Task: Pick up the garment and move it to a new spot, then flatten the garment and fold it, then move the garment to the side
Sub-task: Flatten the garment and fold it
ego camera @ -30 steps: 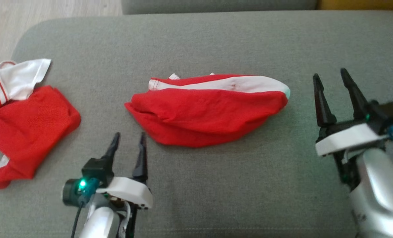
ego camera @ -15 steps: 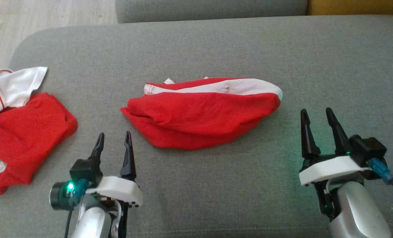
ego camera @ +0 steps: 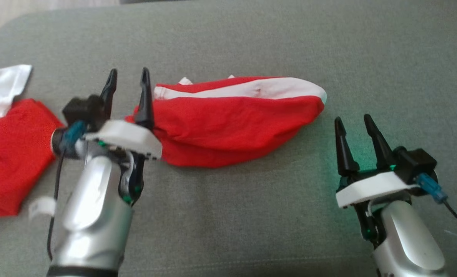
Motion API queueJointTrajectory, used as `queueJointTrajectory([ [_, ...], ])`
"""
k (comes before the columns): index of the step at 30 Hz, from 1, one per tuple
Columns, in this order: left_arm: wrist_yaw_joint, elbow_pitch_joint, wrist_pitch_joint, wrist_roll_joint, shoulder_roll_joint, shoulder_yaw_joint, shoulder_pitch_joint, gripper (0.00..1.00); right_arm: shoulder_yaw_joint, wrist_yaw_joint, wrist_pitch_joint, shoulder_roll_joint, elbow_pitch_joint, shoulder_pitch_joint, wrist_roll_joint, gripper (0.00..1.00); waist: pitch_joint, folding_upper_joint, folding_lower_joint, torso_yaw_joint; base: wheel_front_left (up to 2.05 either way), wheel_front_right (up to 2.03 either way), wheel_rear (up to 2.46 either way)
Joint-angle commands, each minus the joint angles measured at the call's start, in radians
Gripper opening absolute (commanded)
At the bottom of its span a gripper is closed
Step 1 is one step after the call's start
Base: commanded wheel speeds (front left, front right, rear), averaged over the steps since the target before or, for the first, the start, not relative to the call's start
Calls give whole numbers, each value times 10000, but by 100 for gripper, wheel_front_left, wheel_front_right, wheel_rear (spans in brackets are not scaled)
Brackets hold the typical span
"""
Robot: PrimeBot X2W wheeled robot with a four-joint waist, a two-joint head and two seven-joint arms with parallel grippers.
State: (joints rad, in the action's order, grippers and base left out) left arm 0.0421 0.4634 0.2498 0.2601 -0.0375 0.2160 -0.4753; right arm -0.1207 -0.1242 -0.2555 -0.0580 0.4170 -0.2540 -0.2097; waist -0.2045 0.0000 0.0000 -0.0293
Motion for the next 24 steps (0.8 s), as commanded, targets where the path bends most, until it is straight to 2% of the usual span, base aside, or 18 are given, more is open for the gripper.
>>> queueJointTrajectory([
  [1,-152,394,120,163,-127,-209,-657,100,-338,-65,-63,75,-324,-355,-56,100,-251,0,0,-167,0,0,0],
  [8,-597,2863,120,714,-127,52,-2158,100,-595,-65,-63,76,-520,-603,-132,100,-793,0,0,-467,0,0,0],
  [14,-950,4232,119,1092,-127,246,-2750,100,-570,-65,-63,77,-629,-735,-173,100,-1045,0,0,-580,0,0,0],
  [24,-1300,4812,119,1641,-127,653,-2809,100,-522,-65,-63,77,-645,-728,-315,100,-1082,0,0,-524,0,0,0],
])
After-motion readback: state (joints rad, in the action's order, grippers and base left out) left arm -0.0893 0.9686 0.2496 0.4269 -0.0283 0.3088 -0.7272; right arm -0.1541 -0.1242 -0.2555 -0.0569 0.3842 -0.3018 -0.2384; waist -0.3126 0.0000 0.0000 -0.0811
